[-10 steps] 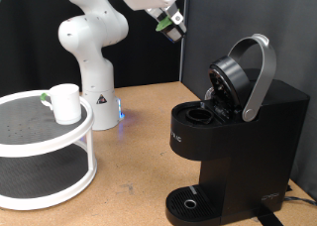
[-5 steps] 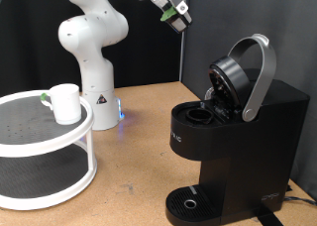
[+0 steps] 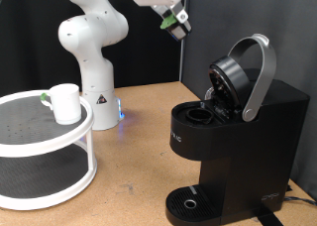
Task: Make a cup of coffee with the keurig machine
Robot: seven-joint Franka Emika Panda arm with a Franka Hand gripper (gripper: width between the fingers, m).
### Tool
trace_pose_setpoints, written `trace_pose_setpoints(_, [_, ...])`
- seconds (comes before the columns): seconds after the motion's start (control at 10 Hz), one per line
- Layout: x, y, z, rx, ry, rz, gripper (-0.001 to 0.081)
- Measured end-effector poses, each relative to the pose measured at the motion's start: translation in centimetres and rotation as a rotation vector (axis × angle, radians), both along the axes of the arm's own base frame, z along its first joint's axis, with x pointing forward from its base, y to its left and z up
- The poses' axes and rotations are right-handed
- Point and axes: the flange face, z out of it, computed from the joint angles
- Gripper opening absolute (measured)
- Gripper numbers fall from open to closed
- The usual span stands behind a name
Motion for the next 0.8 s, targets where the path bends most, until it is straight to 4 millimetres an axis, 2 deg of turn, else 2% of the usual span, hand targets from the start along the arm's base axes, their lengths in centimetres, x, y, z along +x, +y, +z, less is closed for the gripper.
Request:
trace_pose_setpoints(0.4, [0.7,0.8,-4.5,-0.051,0.016,-0.012,0.0468])
trace_pose_setpoints(0.8, [1.2,1.9,-7.3,-0.07,0.007,-0.002,0.0468])
